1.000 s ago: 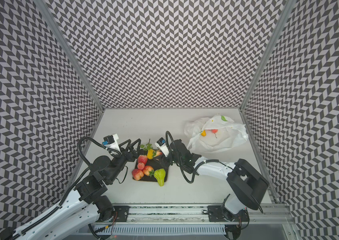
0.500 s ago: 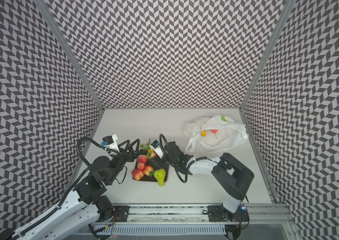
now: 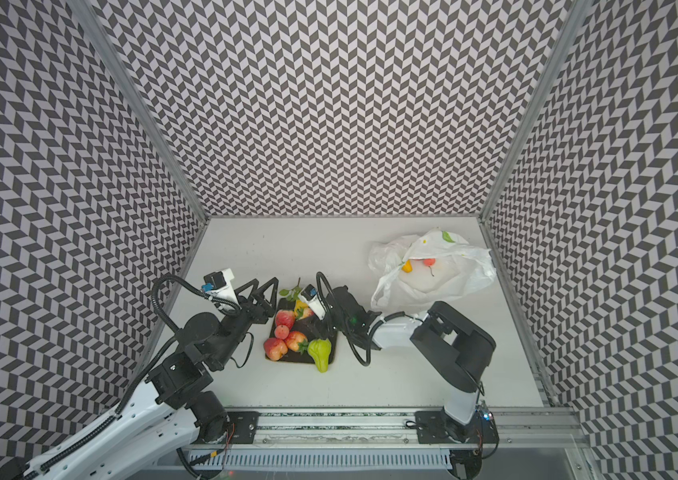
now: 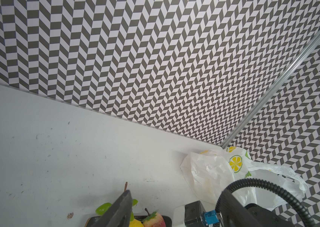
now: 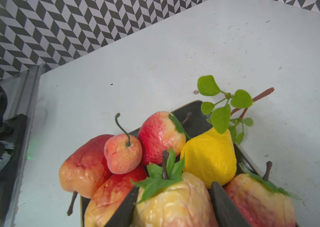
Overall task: Take the fake fruits out of the plastic bag
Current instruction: 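Lower the large peach onto the tray and open the right gripper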
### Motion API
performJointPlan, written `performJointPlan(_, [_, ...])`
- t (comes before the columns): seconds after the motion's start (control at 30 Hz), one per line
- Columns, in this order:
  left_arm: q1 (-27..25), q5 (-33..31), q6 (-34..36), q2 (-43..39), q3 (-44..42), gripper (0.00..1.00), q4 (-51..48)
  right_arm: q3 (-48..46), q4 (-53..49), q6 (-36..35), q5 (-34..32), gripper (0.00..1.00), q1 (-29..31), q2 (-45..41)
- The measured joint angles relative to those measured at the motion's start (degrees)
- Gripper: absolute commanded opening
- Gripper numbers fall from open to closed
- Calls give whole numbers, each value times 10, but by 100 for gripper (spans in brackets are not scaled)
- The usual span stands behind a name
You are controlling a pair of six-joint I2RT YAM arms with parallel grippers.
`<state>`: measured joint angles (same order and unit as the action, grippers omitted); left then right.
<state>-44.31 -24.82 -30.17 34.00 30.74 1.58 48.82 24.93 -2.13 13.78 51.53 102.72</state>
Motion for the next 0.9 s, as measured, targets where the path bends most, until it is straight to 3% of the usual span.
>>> performJointPlan(0.37, [0, 15, 18, 1, 0, 72, 0, 0, 1, -14, -16, 69, 11, 8])
performJointPlan(0.57, [0, 28, 23, 5, 8, 72, -2, 0, -4, -14, -22, 70, 12, 2])
performJointPlan(0.73, [0, 35, 26, 8, 19, 73, -4, 0, -22, -12, -20, 70, 12, -74])
performJointPlan(0.9, [0, 48, 36, 8, 22, 76, -4, -3, -30, -3, -22, 68, 12, -210])
